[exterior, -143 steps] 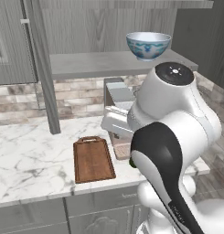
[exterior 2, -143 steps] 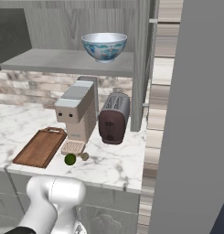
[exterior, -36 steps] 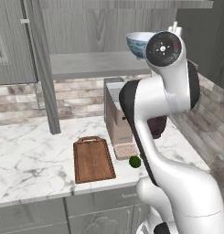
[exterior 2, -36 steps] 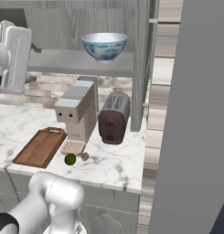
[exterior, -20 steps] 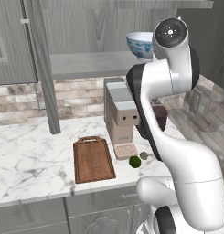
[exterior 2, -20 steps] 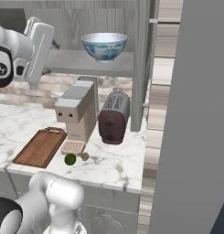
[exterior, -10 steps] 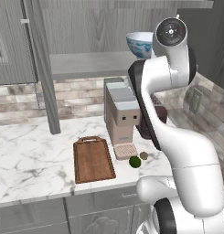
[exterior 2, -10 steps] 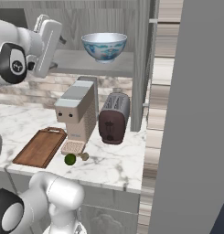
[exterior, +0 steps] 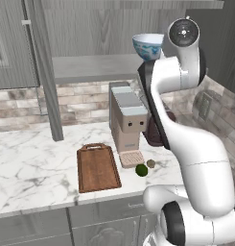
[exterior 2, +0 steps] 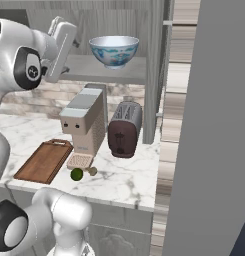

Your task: Open the cabinet. Place the bowl and condiment on the counter. Then place the lime and garlic on the cutting board.

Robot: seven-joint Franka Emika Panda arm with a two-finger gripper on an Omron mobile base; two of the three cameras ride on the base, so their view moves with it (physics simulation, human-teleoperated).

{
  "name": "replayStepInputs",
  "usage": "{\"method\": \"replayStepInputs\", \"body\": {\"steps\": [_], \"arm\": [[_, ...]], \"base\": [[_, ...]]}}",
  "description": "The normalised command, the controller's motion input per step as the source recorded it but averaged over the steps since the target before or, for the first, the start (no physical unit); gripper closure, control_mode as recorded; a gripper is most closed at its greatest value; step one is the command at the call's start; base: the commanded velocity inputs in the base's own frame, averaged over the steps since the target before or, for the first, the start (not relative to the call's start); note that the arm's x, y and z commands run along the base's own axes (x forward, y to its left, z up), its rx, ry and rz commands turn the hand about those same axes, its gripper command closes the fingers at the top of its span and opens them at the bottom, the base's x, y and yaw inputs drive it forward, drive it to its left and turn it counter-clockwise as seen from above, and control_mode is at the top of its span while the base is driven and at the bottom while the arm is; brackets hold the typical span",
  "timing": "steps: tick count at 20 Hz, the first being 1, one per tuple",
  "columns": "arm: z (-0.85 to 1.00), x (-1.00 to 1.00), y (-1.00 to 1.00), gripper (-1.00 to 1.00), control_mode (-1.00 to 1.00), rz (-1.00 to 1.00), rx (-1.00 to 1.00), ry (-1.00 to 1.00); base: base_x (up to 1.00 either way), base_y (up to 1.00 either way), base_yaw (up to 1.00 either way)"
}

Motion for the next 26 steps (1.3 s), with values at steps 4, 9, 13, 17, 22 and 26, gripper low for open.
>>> {"method": "replayStepInputs", "body": {"steps": [4,9,13,17,22,26], "arm": [[0.0,0.22,0.0,-1.0,-1.0,0.0,0.02,0.0],[0.0,0.14,0.0,-1.0,-1.0,0.0,0.03,0.0],[0.0,0.03,-0.05,-1.0,-1.0,0.0,0.04,0.0],[0.0,0.03,-0.05,-1.0,-1.0,0.0,0.04,0.0],[0.0,0.06,-0.07,-1.0,-1.0,0.01,0.05,0.0],[0.0,0.18,-0.06,-1.0,-1.0,0.0,0.04,0.0]], "base": [[0.0,0.0,0.0],[0.0,0.0,0.0],[0.0,0.0,0.0],[0.0,0.0,0.0],[0.0,0.0,0.0],[0.0,0.0,0.0]]}}
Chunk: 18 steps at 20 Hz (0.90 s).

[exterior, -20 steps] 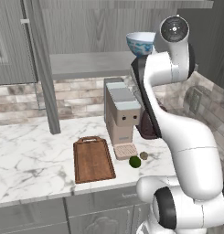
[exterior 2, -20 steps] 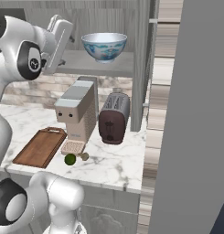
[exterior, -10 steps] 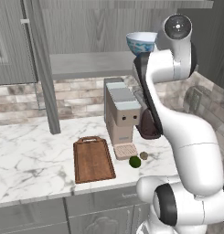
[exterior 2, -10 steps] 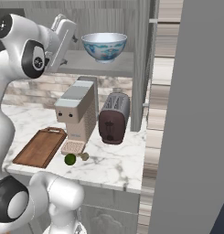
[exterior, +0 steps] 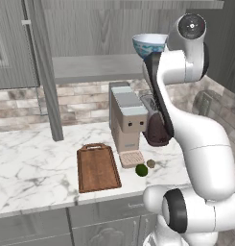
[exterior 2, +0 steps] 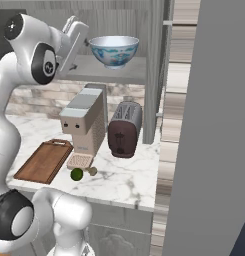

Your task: Open the cabinet. Place the bowl and condiment on the counter. Then place the lime and garlic on the cutting board.

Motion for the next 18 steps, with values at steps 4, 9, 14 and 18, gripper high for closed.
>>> {"method": "replayStepInputs", "body": {"steps": [4,9,14,18], "arm": [[0.0,0.36,-0.03,-1.0,-1.0,0.0,0.03,0.0],[0.0,0.43,0.0,-1.0,-1.0,0.0,0.01,0.0],[0.0,0.29,0.0,-1.0,-1.0,0.0,0.0,0.0],[0.0,0.24,0.0,-1.0,-1.0,0.0,0.0,0.0]], "base": [[0.0,0.0,0.0],[0.0,0.0,0.0],[0.0,0.0,0.0],[0.0,0.0,0.0]]}}
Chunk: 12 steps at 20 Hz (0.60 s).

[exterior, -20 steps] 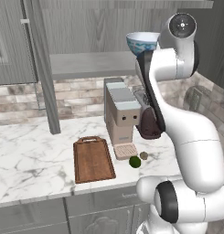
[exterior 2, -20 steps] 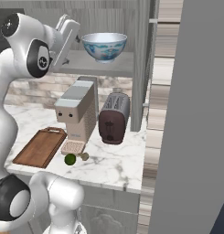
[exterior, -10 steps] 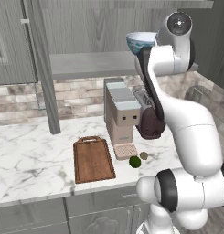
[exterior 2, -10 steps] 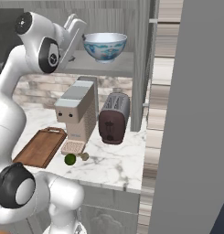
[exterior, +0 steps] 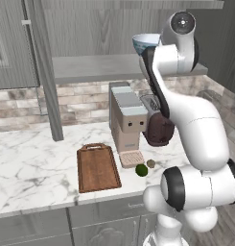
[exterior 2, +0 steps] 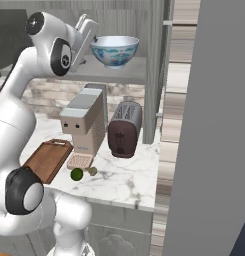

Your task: Open the cabinet. Place the bowl and condiment on the counter. Then place the lime and garlic on the cutting board.

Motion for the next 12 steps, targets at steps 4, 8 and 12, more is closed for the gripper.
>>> {"method": "replayStepInputs", "body": {"steps": [4,8,12], "arm": [[0.0,0.16,0.0,-1.0,-1.0,0.0,0.0,0.0],[0.0,0.08,0.0,-1.0,-1.0,0.0,0.0,0.0],[0.0,0.06,0.0,-1.0,-1.0,0.0,0.0,0.0]], "base": [[0.0,0.0,0.0],[0.0,0.0,0.0],[0.0,0.0,0.0]]}}
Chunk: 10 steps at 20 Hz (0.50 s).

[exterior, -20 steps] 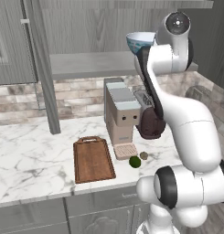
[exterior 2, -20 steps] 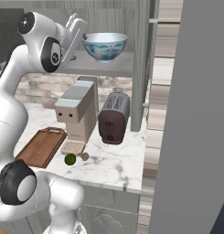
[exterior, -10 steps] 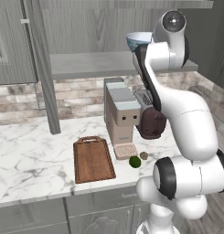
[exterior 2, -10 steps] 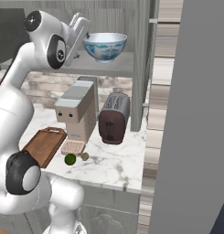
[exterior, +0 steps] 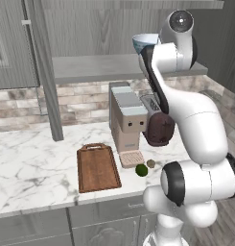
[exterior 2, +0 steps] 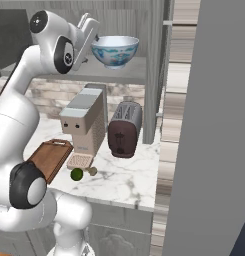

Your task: Open the cabinet. Place the bowl and condiment on the counter. Then place the lime and garlic on the cutting board.

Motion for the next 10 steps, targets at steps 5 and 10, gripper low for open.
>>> {"method": "replayStepInputs", "body": {"steps": [5,10], "arm": [[-0.03,0.08,0.0,-1.0,-1.0,0.0,0.0,0.0],[-0.1,0.12,0.0,-1.0,-1.0,0.0,0.0,0.0]], "base": [[0.0,0.0,0.0],[0.0,0.0,0.0]]}}
